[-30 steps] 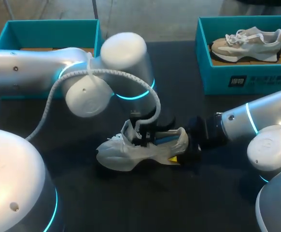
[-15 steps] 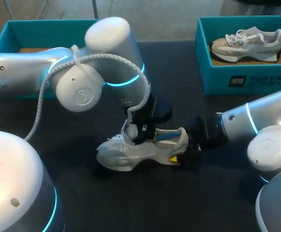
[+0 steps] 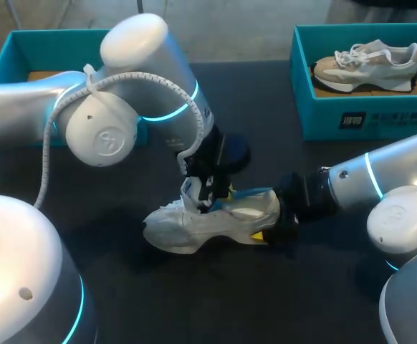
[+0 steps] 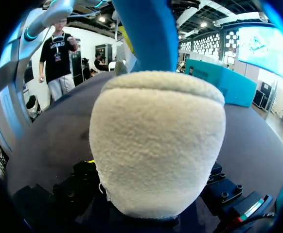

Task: Take the shoe out of the shoebox, open the shoe tongue, remove and reinsert the insole, then place the shoe into the shoebox

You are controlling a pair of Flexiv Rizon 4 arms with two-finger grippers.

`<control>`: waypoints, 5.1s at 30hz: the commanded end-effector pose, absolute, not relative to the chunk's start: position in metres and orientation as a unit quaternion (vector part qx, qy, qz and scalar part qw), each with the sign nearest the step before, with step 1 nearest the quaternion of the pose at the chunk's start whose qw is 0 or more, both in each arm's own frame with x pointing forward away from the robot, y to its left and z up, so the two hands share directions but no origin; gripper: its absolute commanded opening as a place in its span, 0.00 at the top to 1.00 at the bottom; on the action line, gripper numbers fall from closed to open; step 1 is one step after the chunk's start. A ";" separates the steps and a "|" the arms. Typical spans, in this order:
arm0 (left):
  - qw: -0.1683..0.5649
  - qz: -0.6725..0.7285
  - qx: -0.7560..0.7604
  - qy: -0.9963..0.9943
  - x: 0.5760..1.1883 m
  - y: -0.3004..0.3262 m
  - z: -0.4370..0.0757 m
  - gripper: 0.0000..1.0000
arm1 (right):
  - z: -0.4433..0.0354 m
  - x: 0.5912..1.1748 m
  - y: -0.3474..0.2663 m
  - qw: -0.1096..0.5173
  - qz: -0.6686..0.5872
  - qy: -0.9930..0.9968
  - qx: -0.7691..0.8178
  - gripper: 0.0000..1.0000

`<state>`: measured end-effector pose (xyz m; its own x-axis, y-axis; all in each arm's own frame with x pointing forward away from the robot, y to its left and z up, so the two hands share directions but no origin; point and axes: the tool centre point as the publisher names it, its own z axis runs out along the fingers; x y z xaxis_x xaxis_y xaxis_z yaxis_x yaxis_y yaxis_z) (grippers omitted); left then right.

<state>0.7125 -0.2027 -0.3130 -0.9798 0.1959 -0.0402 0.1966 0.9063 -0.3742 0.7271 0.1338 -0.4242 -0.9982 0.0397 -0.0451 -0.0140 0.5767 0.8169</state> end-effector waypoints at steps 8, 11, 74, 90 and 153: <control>0.004 -0.209 0.100 0.973 0.711 -0.223 -0.312 0.83 | -0.426 0.727 0.136 0.030 0.459 0.888 0.008 1.00; 0.007 -0.207 0.101 0.973 0.709 -0.225 -0.314 0.62 | -0.426 0.727 0.136 0.030 0.459 0.888 0.008 1.00; 0.079 -0.313 0.014 0.946 0.709 -0.239 -0.292 1.00 | -0.426 0.727 0.136 0.030 0.459 0.888 0.008 1.00; 0.015 -0.356 0.038 0.934 0.698 -0.253 -0.213 1.00 | -0.426 0.727 0.136 0.030 0.459 0.888 0.008 1.00; -0.097 -0.617 -0.038 0.780 0.667 -0.232 -0.045 1.00 | -0.426 0.727 0.136 0.030 0.459 0.888 0.008 1.00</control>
<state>0.6716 -0.2344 -0.0512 -0.9819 0.0618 0.1791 -0.1585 0.2506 -0.9550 0.7271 0.1338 -0.4243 -0.9982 0.0397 -0.0452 -0.0140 0.5766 0.8169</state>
